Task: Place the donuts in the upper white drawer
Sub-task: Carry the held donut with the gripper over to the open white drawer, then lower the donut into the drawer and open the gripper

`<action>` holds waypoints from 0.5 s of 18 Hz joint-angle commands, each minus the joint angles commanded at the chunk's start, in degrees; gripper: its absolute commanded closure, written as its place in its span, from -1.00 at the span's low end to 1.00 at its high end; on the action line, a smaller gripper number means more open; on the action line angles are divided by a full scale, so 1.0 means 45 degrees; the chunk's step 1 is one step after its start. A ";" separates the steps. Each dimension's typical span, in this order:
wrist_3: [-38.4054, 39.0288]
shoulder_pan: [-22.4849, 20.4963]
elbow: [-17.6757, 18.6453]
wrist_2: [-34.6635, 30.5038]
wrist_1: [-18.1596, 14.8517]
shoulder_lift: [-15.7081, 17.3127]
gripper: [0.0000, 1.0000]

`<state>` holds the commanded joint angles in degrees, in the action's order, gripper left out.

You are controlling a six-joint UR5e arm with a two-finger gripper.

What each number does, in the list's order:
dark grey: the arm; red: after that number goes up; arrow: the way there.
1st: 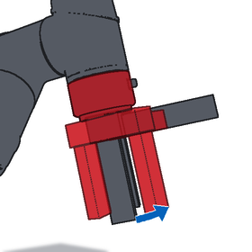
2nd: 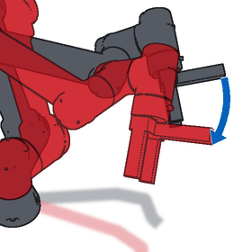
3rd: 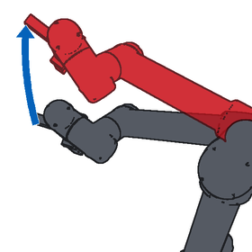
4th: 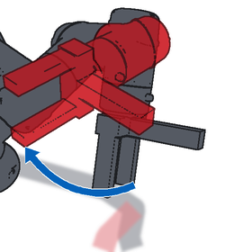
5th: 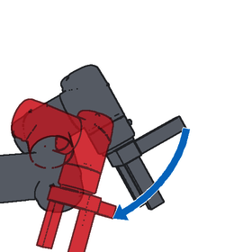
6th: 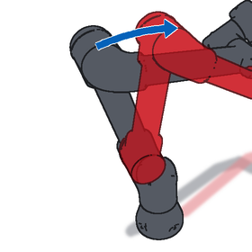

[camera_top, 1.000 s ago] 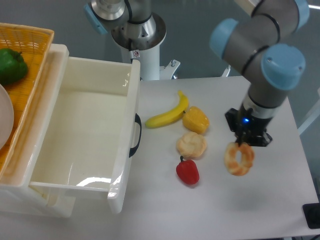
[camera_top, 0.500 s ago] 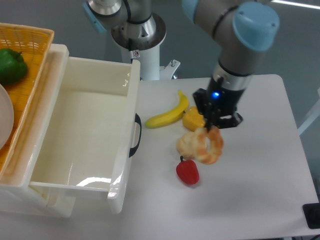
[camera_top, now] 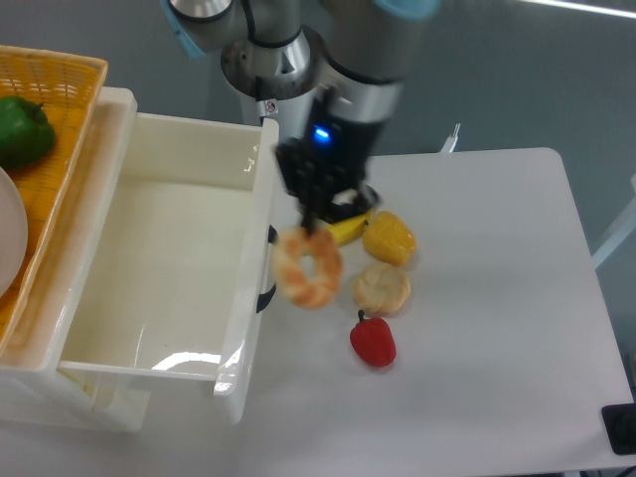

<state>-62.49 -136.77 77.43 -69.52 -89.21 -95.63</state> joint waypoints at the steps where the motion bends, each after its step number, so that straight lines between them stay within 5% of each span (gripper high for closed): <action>1: 0.0233 0.0409 0.0137 0.0020 0.0000 0.0078 1.00; 9: 0.0685 0.1760 0.0918 -0.0077 0.0039 0.0157 0.96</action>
<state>-59.41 -128.85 81.56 -69.87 -89.03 -94.92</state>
